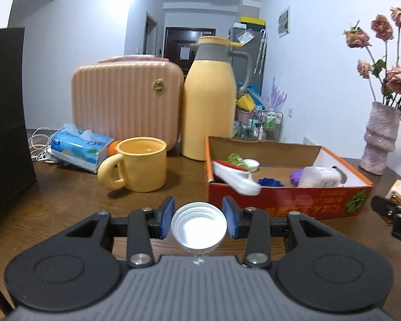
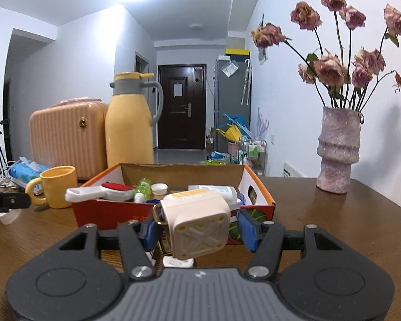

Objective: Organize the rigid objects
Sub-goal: 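Carry the white bottle cap and white plug adapter over the cardboard box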

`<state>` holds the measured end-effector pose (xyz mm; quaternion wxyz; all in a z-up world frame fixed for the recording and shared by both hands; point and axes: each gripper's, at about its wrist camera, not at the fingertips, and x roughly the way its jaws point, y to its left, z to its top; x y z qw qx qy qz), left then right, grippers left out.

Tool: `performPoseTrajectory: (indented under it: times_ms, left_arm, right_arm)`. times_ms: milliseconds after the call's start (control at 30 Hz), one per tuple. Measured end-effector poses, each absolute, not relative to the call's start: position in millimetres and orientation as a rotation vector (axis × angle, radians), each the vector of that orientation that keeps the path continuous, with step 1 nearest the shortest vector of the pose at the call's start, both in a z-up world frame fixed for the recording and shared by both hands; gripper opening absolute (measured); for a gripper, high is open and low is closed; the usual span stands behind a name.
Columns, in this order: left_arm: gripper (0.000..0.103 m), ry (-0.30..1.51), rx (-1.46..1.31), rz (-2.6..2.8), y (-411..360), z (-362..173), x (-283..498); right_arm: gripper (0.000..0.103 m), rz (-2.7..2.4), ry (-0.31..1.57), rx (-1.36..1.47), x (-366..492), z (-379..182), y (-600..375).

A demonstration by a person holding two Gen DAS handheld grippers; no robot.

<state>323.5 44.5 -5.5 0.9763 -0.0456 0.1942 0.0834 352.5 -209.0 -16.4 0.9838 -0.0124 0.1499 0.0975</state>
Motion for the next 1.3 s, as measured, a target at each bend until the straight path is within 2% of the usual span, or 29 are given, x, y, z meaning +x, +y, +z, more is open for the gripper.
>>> performPoseTrajectory:
  times_ms: [700, 1300]
  left_arm:
    - [0.040, 0.294, -0.120, 0.149, 11.4, 33.3, 369.2]
    - [0.040, 0.312, -0.129, 0.154, 7.7, 26.5, 437.6]
  right_arm:
    - [0.059, 0.188, 0.219, -0.004, 374.9, 0.4, -202.7]
    - [0.059, 0.197, 0.215, -0.009, 437.0, -4.3, -184.8]
